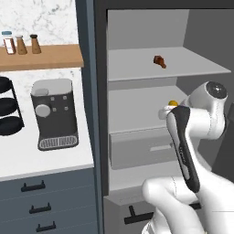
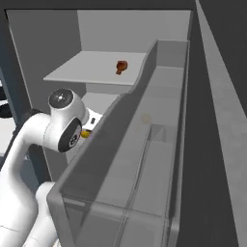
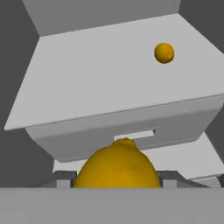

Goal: Place one lemon and one chicken drumstick in each tupperware on the nearby counter, to pack two identical lunches.

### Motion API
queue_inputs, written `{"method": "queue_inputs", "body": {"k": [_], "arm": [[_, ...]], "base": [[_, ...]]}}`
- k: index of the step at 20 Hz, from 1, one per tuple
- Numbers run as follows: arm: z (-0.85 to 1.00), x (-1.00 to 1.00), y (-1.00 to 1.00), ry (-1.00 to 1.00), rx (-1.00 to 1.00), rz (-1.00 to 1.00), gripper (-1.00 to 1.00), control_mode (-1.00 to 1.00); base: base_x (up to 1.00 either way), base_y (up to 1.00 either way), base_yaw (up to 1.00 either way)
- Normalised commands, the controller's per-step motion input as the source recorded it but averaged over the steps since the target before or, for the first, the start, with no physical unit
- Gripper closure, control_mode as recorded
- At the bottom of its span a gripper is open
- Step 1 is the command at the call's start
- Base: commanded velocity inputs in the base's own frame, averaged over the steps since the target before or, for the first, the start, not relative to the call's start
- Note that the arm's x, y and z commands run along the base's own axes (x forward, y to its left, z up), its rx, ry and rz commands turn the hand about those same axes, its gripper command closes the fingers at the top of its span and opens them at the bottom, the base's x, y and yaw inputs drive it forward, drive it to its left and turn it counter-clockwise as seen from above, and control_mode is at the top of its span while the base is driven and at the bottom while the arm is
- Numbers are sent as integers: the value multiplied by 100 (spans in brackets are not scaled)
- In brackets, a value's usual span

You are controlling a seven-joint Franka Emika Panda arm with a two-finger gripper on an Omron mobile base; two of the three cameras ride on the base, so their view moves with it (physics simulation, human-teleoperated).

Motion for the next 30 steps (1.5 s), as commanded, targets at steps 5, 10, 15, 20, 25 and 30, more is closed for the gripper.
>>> {"method": "queue_inputs", "body": {"k": [5, 10, 15, 20, 25, 30], "arm": [[7, -80, 22, -1, -6, 5, 100, 100], [0, 0, 0, 0, 0, 0, 100, 100], [0, 0, 0, 0, 0, 0, 100, 100], [0, 0, 0, 0, 0, 0, 100, 100], [0, 0, 0, 0, 0, 0, 100, 100], [0, 0, 0, 0, 0, 0, 100, 100]], "base": [[-20, 6, 3], [-100, 58, 20], [-47, 96, 16], [66, 100, -1], [96, 100, -6], [86, 100, -11]]}}
